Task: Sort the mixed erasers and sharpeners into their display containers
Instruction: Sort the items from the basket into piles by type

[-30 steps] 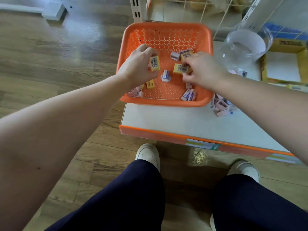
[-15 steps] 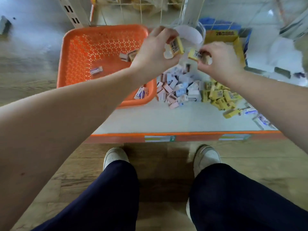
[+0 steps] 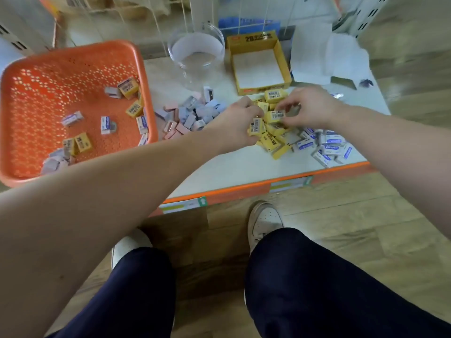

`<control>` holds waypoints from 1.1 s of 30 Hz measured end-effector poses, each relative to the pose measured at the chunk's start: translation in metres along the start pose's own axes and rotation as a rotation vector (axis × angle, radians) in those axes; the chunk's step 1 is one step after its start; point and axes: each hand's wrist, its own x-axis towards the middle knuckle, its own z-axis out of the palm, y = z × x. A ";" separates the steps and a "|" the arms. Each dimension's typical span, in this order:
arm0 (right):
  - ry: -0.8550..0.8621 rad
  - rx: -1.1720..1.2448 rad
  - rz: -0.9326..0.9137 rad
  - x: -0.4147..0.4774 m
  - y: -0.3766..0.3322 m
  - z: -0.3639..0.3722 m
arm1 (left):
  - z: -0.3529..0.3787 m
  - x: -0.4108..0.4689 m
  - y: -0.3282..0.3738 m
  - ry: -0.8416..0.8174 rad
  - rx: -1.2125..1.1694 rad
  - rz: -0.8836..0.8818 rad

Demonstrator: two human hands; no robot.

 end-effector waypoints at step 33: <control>0.164 0.034 -0.035 0.021 -0.027 0.002 | 0.018 -0.026 -0.004 0.089 -0.255 0.024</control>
